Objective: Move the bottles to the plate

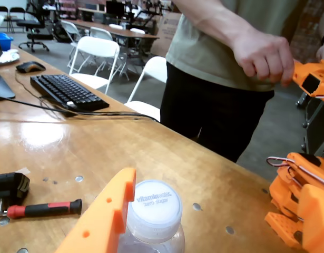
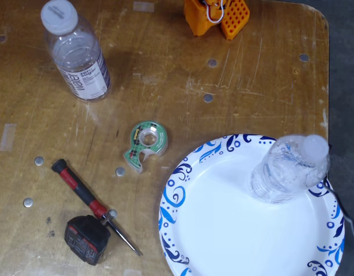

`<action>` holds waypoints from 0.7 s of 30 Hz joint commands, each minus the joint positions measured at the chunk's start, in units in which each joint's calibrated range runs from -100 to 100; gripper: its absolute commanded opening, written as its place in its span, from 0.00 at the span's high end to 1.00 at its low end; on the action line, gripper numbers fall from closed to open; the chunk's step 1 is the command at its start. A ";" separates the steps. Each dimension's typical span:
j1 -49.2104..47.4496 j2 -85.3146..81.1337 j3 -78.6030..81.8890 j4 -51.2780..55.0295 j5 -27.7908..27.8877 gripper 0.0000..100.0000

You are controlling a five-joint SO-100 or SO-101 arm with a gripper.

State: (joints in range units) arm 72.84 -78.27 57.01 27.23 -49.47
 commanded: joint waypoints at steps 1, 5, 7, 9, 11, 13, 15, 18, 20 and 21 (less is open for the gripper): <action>0.64 1.96 3.80 -8.26 -0.25 0.59; -2.38 11.32 6.23 -20.18 -2.39 0.52; -3.45 15.29 6.05 -23.14 -2.65 0.50; -4.32 18.32 5.96 -25.67 -2.80 0.49; -5.07 20.94 5.96 -28.71 -2.86 0.49; -5.18 22.54 6.14 -30.54 -2.86 0.50; -5.07 23.38 6.32 -30.80 -2.86 0.50; -4.21 24.48 6.95 -30.19 -2.86 0.49; -4.21 24.73 8.21 -29.93 -2.86 0.49; -4.21 24.73 9.38 -30.63 -2.86 0.50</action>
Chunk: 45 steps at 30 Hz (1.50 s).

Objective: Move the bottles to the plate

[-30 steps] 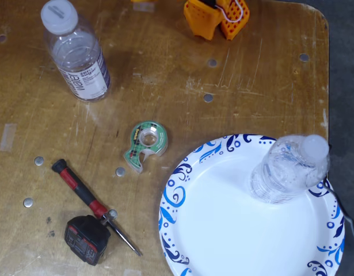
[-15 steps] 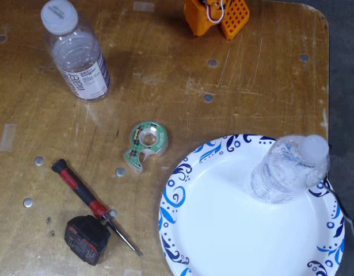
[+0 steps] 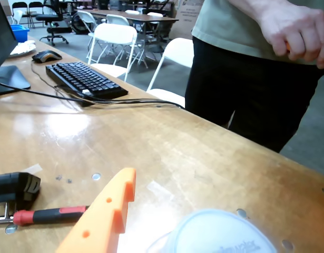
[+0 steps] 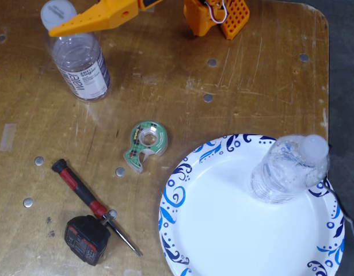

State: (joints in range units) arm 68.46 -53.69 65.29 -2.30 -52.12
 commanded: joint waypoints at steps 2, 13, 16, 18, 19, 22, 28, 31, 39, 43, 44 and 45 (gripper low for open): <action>0.17 -0.10 2.37 -1.18 -0.46 0.50; 1.46 -0.02 4.17 -1.18 -2.39 0.50; 1.68 -0.10 4.17 -0.49 -2.23 0.52; 2.43 -0.02 4.44 -0.40 -2.18 0.59; 2.65 -0.02 4.80 -1.10 -2.23 0.63; 3.18 -0.02 5.16 -1.18 -2.18 0.76; 5.66 -0.61 5.79 -1.18 -2.08 0.87; 6.63 -0.61 5.79 -1.27 -2.08 0.88; 0.17 0.23 -4.66 -4.93 -2.02 0.88; -6.84 5.12 -19.70 -4.75 1.05 0.88; -8.46 6.98 -23.40 -4.75 1.58 0.88; -10.18 8.75 -27.00 -4.75 1.89 0.88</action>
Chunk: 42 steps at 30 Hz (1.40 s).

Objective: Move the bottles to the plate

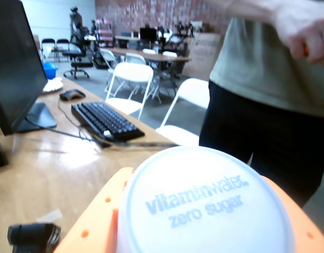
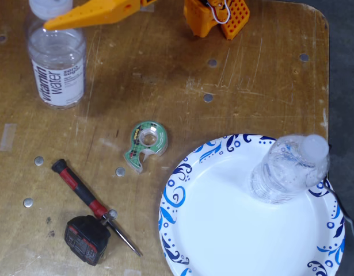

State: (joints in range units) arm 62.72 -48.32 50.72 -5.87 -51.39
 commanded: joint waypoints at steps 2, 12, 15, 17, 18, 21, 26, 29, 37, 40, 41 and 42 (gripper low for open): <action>-7.35 7.43 -19.10 -1.18 1.42 0.88; -27.19 28.09 -41.80 -1.18 1.52 0.88; -33.66 32.47 -44.68 -1.18 1.52 0.88; -37.54 34.66 -45.40 -0.66 1.05 0.88; -39.37 35.42 -45.49 0.30 0.85 0.88; -43.36 36.26 -45.04 4.04 -0.82 0.88; -48.11 36.52 -44.59 10.22 -1.40 0.88; -49.62 36.60 -44.59 13.71 -1.40 0.88; -50.37 38.96 -42.52 16.32 -3.07 0.88; -49.83 40.73 -41.26 15.88 -4.27 0.88; -49.83 41.32 -41.17 15.88 -5.36 0.88; -49.83 41.83 -41.17 15.88 -6.25 0.88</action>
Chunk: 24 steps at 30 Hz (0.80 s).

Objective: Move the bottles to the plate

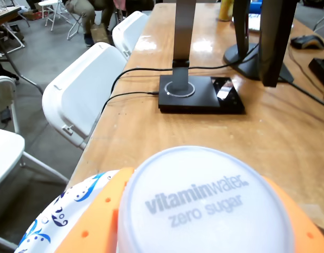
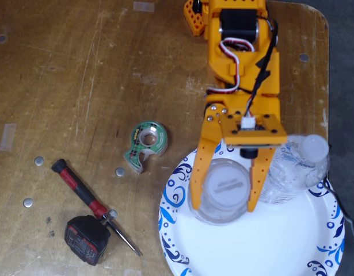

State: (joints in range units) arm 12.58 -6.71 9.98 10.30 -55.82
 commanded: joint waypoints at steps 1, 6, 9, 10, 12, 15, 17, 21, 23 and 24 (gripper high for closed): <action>0.30 0.64 -0.52 -0.29 -2.24 0.88; -0.13 3.42 -0.43 -3.34 -2.81 0.88; 0.52 6.04 0.74 -10.12 -2.81 0.88; 0.63 6.88 1.10 -13.08 -2.71 0.88; 0.74 8.65 1.91 -18.57 -2.60 0.88; 0.74 9.75 2.27 -21.53 -2.45 0.88; 0.74 9.49 3.17 -21.79 -2.34 0.88; 0.84 8.31 5.78 -22.22 -2.34 0.88; 0.95 7.64 7.68 -22.22 -2.29 0.88; 1.06 7.39 8.85 -22.22 -2.24 0.88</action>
State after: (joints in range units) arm 12.76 3.52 17.81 -10.81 -58.37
